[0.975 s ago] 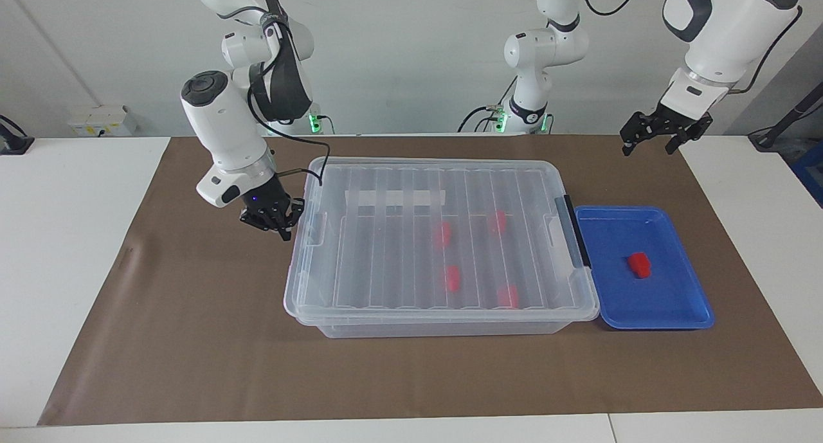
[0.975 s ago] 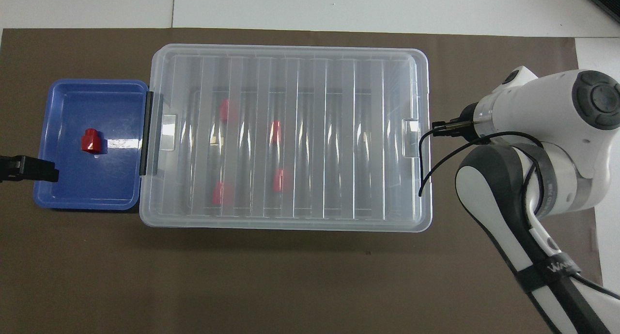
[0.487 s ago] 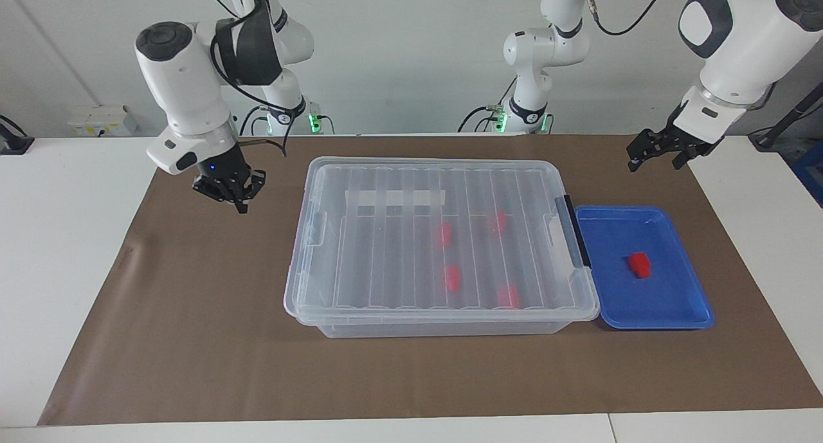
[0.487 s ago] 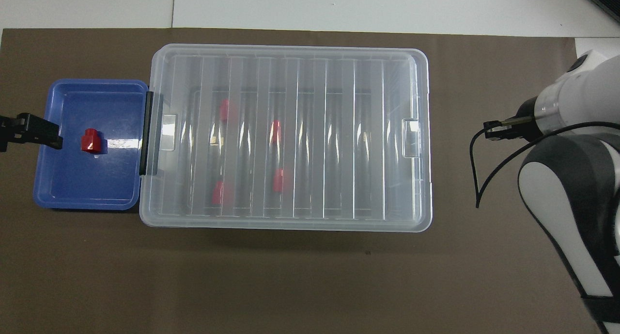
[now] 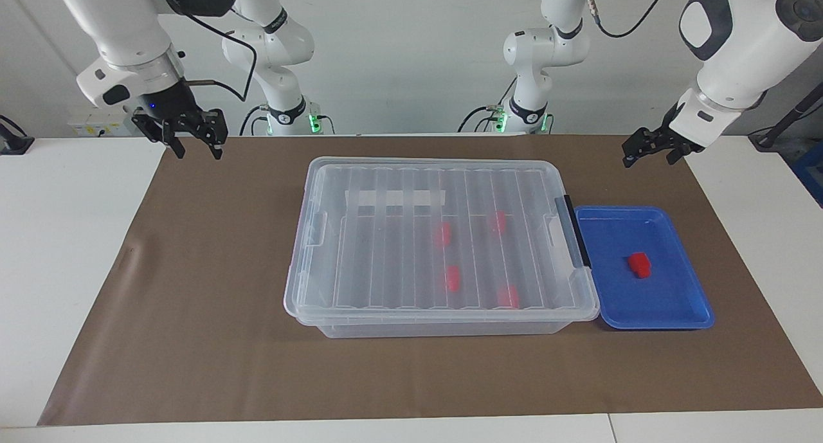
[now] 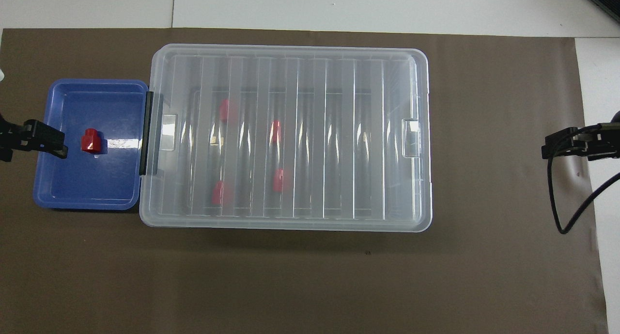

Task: Place red block in blue tray from box

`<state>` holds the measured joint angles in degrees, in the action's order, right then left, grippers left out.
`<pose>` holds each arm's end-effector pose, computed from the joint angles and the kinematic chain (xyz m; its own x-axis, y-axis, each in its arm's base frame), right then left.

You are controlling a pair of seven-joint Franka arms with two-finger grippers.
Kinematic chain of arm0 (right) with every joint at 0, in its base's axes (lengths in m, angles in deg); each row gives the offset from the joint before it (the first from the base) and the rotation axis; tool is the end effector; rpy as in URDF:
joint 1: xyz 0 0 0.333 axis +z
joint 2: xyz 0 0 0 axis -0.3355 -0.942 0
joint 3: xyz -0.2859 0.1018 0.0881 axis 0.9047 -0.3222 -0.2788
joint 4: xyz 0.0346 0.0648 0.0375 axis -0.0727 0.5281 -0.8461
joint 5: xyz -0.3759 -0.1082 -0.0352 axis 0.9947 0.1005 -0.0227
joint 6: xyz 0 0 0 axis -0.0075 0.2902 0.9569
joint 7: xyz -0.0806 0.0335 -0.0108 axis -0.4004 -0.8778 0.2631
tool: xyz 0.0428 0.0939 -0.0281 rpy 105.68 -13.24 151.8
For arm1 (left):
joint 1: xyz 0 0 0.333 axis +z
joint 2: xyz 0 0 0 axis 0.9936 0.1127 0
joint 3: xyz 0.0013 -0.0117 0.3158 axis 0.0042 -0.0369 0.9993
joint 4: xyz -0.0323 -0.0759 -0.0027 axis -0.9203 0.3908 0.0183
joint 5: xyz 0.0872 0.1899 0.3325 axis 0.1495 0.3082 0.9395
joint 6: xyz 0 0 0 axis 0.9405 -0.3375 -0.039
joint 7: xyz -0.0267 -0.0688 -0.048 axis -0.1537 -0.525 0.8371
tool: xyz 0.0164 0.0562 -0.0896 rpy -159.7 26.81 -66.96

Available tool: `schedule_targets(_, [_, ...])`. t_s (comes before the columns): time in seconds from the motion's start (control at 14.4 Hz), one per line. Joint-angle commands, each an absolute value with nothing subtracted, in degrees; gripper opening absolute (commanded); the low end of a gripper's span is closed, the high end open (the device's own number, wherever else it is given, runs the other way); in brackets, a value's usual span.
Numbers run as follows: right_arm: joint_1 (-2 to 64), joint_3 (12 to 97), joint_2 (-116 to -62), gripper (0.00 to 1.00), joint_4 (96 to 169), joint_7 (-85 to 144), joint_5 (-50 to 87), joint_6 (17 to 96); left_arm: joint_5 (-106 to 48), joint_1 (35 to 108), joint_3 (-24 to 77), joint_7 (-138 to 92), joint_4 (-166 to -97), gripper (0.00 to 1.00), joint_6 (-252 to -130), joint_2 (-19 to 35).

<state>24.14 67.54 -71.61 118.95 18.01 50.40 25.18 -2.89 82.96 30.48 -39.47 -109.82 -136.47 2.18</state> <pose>0.5346 -0.0155 0.6402 0.9965 -0.0760 -0.0336 -0.0753 -0.9969 0.0220 0.5636 0.0048 0.5899 0.9881 -0.0074 -0.1534 -0.0089 -0.9999 -0.0091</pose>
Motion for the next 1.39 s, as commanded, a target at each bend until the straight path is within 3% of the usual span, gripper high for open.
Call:
schedule_targets(0.0, [21.98, 67.13, -72.76, 1.0, 116.11, 17.88, 50.16, 22.38, -3.39, 82.21, 30.55, -38.56, -108.96, 1.0, -135.63, 1.3])
schedule_targets(1.32, [22.5, 66.77, -72.32, 1.0, 117.07, 20.0, 50.25, 23.7, -3.48, 82.21, 30.11, -39.0, -110.01, 1.0, -141.16, -0.46])
